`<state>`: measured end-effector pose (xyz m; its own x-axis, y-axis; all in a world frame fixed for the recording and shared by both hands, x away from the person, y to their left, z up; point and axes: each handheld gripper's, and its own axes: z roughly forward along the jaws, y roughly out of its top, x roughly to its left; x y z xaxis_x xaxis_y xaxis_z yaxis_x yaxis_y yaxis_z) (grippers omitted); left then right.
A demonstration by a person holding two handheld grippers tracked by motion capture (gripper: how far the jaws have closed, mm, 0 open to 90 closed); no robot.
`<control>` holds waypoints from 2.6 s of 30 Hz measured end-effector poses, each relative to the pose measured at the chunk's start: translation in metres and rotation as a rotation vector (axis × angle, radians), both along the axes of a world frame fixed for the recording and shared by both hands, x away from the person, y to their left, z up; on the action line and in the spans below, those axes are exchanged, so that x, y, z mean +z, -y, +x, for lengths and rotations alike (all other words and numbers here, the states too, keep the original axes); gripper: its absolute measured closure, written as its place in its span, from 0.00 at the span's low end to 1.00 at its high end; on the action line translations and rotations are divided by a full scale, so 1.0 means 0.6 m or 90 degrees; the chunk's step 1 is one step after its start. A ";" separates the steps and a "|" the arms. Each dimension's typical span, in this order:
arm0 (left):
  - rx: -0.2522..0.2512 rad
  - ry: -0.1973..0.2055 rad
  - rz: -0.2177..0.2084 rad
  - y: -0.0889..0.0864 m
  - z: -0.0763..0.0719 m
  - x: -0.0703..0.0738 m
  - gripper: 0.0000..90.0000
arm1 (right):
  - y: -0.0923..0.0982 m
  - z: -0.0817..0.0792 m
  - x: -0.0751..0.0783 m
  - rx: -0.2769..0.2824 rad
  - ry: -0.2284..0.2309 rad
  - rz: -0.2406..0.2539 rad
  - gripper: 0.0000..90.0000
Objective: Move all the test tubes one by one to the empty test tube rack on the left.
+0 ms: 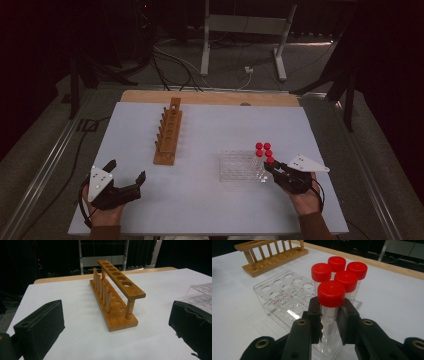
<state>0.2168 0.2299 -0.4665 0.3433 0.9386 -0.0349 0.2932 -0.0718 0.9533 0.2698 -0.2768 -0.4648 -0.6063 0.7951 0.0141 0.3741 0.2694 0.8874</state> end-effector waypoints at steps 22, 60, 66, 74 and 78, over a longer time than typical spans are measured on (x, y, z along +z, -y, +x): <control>-0.059 -0.011 0.005 0.040 0.012 0.046 0.01 | 0.008 -0.011 0.071 0.005 0.030 0.021 0.83; -0.302 -0.014 0.034 0.303 0.094 0.080 0.19 | -0.136 0.023 0.135 0.126 0.007 0.037 0.83; -0.317 -0.014 0.049 0.323 0.097 0.075 0.34 | -0.155 0.028 0.130 0.137 -0.005 0.039 0.83; -0.340 -0.002 0.069 0.339 0.097 0.068 0.67 | -0.173 0.028 0.133 0.154 -0.010 0.043 0.83; -0.348 0.002 0.072 0.341 0.096 0.068 0.78 | -0.174 0.029 0.132 0.158 -0.017 0.046 0.83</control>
